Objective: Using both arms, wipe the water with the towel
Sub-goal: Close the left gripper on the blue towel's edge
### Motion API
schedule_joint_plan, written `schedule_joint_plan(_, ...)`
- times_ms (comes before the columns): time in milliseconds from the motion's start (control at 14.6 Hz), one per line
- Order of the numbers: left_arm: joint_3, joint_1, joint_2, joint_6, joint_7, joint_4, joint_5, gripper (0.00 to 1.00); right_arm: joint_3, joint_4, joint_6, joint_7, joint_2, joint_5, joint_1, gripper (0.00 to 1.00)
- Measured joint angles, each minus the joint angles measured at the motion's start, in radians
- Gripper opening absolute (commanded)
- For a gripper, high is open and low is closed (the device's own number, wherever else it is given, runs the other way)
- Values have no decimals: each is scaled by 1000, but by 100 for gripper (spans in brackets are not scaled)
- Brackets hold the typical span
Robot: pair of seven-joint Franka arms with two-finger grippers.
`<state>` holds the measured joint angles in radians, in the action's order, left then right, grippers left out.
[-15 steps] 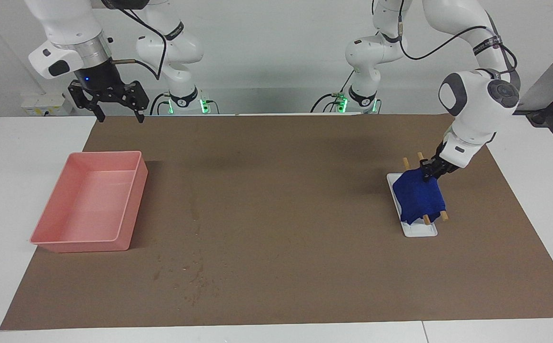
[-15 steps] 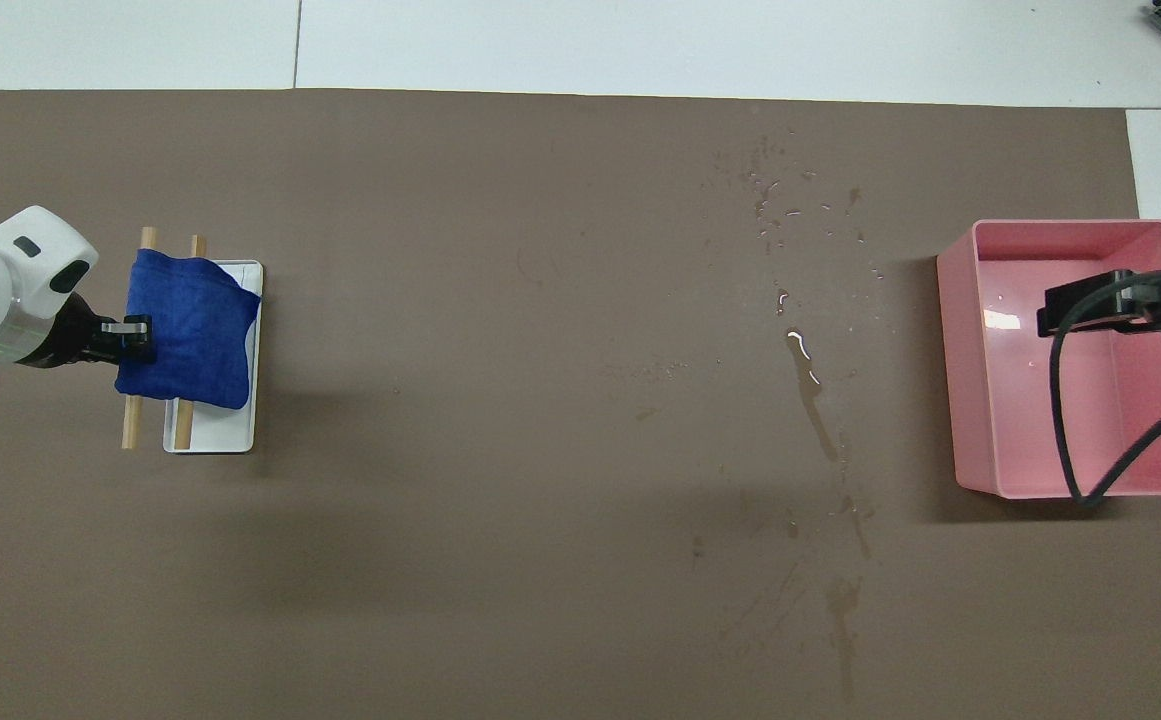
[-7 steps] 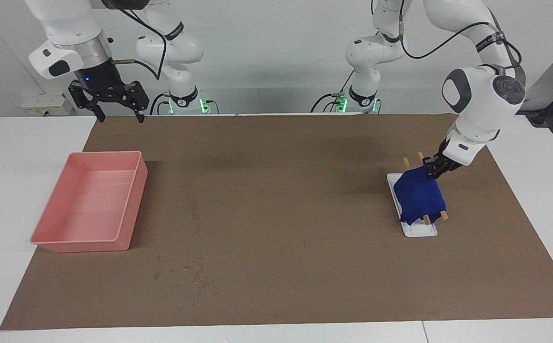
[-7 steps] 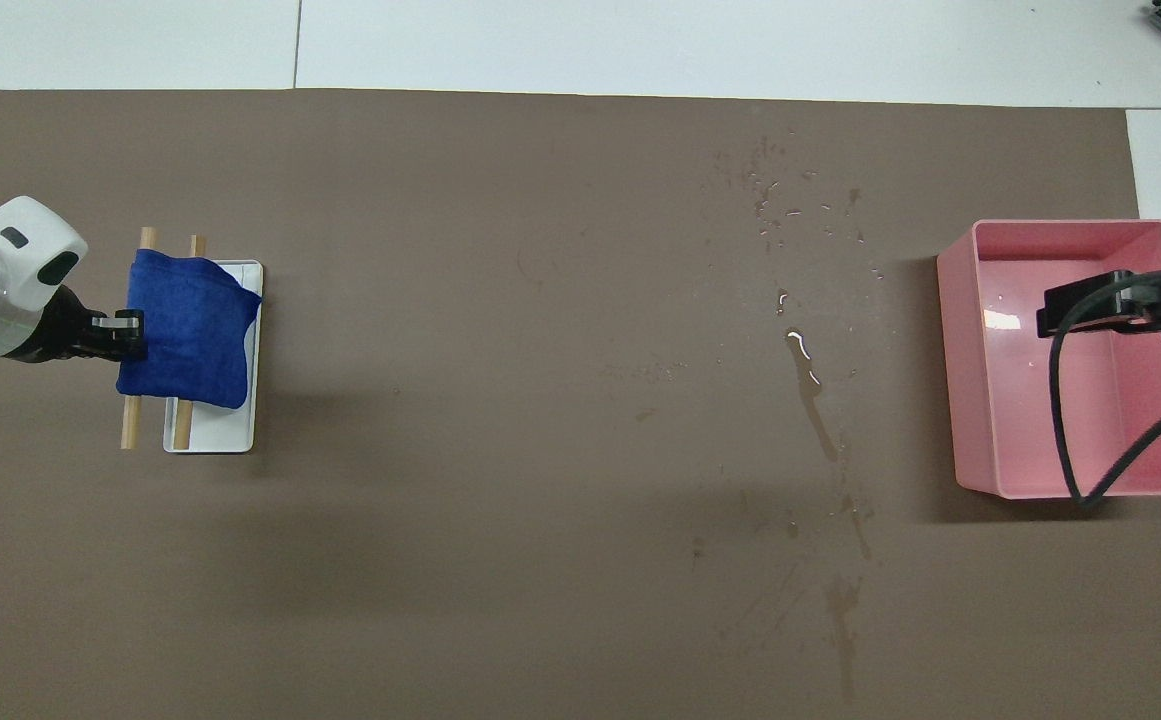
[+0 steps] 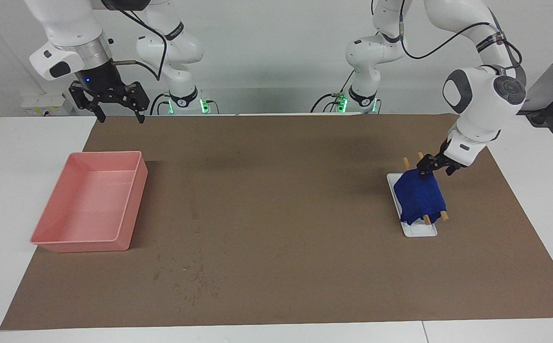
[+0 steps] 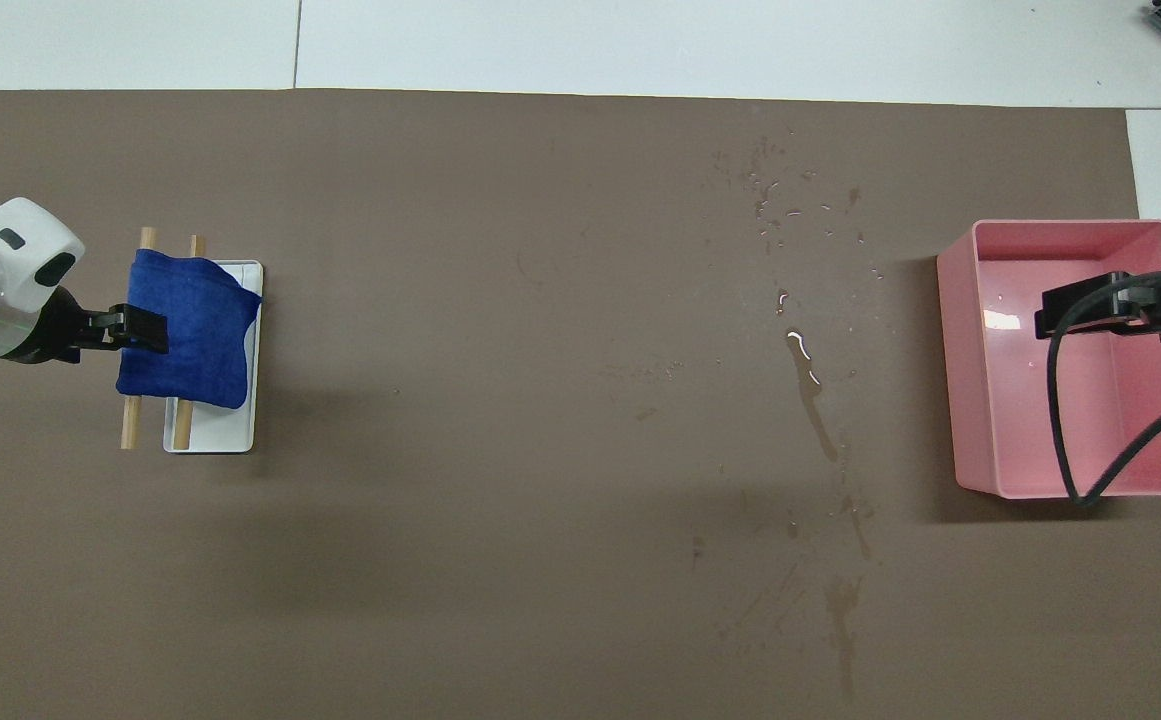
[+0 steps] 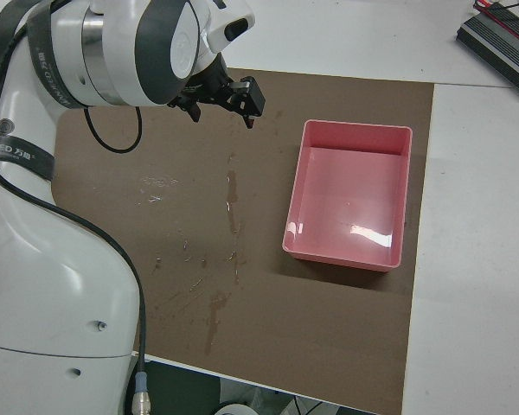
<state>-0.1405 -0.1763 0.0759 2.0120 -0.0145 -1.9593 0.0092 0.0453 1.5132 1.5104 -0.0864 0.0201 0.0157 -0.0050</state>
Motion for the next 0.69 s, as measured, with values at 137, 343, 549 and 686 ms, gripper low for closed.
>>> schedule_joint_plan(137, 0, 0, 0, 14, 0, -14, 1, 96, 0, 0, 0, 0, 0, 0, 0, 100)
schedule_joint_plan(343, 0, 0, 0, 17, 0, -18, 1, 54, 0, 1, 0, 0, 0, 0, 0, 100)
schedule_joint_plan(549, 0, 0, 0, 18, 0, -18, 1, 27, 0, 1, 0, 0, 0, 0, 0, 100)
schedule_joint_plan(686, -1, 0, 0, 18, 0, -18, 1, 13, 0, 1, 0, 0, 1, 0, 0, 100)
